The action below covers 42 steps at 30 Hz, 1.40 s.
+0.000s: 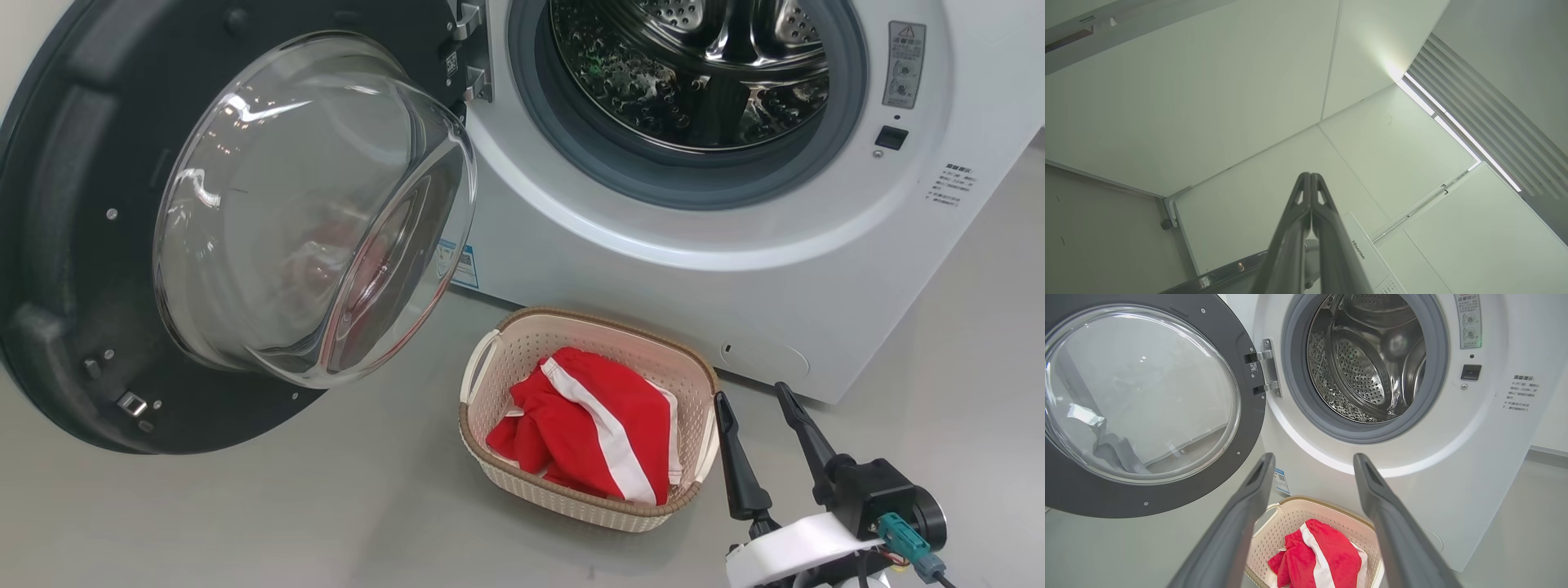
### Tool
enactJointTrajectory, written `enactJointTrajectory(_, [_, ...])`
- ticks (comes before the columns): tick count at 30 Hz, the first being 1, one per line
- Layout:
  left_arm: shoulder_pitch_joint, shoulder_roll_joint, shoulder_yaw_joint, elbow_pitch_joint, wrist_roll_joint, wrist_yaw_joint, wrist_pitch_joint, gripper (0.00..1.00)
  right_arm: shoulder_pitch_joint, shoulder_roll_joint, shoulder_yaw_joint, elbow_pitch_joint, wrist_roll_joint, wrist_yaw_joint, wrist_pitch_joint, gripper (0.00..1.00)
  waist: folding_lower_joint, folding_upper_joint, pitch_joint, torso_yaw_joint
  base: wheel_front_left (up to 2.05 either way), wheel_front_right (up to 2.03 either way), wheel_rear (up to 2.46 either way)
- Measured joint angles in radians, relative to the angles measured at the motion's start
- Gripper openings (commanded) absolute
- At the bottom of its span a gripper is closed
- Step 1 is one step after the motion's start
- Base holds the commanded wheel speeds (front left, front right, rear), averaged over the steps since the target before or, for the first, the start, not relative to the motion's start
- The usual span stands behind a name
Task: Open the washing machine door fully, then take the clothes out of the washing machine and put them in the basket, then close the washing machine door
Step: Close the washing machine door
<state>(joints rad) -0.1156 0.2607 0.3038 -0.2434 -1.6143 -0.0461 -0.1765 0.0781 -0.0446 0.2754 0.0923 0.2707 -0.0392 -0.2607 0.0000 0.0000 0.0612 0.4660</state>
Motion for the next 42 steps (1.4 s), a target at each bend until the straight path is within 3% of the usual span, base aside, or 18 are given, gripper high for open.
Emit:
enactJointTrajectory(11, [-0.049, 0.086, 0.108, 0.231, -0.125, 0.068, 0.072, 0.00, -0.013, -0.001, -0.002, 0.001, -0.011, 0.003, 0.000, 1.00, 0.0000, 0.0000, 0.022, -0.003, 0.00, 0.00, 0.00])
enactJointTrajectory(17, [-0.060, 0.116, 0.030, 0.316, -0.172, 0.086, 0.184, 0.00, -0.028, -0.002, 0.000, 0.005, -0.019, 0.012, 0.000, 1.00, 0.0000, 0.0000, 0.040, -0.006, 0.00, 0.00, 0.00])
enactJointTrajectory(28, [-0.061, 0.128, -0.056, 0.395, -0.183, 0.082, 0.308, 0.00, -0.037, -0.002, 0.000, 0.011, -0.020, 0.021, 0.000, 1.00, 0.0000, 0.0000, 0.051, -0.016, 0.00, 0.00, 0.00])
enactJointTrajectory(42, [-0.069, 0.140, -0.097, 0.448, -0.229, 0.026, 0.430, 0.00, -0.051, -0.002, -0.008, 0.016, -0.027, 0.028, 0.000, 1.00, 0.0000, 0.0000, 0.065, -0.022, 0.00, 0.00, 0.00])
